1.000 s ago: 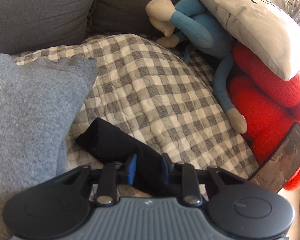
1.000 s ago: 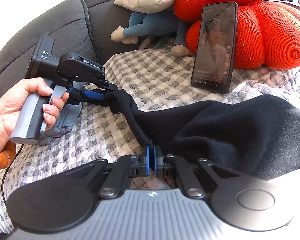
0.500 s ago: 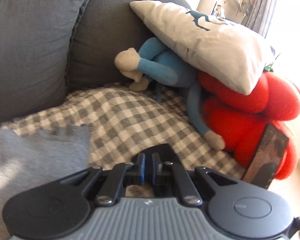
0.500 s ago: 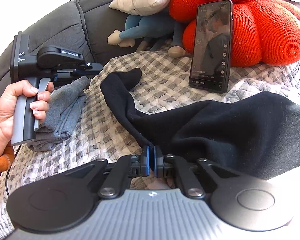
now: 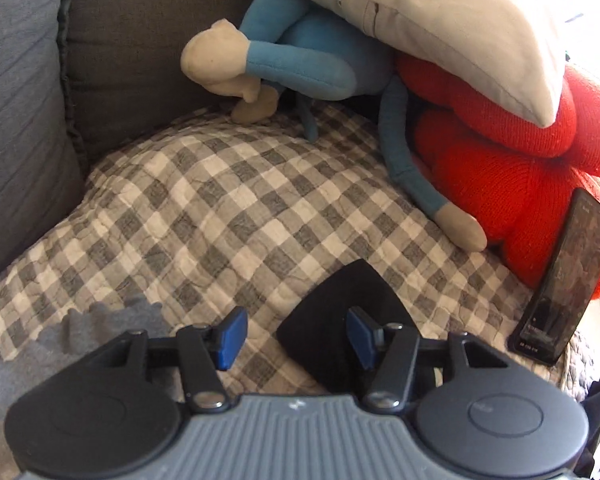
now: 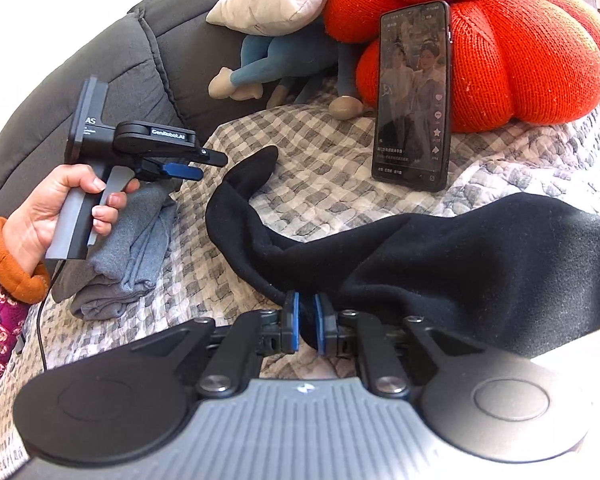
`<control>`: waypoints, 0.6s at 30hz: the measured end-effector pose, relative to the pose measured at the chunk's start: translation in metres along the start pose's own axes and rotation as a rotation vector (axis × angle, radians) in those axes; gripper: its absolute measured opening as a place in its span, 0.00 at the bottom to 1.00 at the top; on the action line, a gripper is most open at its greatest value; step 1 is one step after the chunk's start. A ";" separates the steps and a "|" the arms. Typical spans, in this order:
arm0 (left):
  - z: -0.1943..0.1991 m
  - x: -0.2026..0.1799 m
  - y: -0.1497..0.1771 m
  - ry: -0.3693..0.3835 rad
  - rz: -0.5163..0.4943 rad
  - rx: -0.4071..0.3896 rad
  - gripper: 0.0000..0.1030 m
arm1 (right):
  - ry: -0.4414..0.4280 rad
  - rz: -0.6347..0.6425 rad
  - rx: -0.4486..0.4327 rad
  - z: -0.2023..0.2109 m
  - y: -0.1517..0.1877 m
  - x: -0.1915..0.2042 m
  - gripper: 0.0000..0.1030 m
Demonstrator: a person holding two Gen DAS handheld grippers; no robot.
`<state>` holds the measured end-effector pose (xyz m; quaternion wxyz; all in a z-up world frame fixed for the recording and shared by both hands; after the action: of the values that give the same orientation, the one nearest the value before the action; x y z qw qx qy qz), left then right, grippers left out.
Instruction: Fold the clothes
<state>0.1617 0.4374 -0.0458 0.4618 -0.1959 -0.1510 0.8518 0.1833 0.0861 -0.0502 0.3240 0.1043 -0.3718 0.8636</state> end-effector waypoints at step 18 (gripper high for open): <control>0.043 -0.006 0.005 -0.261 -0.113 -0.208 0.06 | 0.120 -0.072 -0.098 0.018 -0.008 -0.031 0.14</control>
<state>0.1404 0.4265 -0.0094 0.4626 -0.1217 -0.3078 0.8225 0.2116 0.0626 -0.0464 0.3813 0.0496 -0.3896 0.8369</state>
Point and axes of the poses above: each gripper's, at about its wrist camera, not at the fingertips, and z roughly against the way its jaws point, x to its left, y to its underside, the point moved 3 cm from there along -z, roughly the way its jaws point, and after that the axes turned 11 degrees about x, right-handed, at the moved point
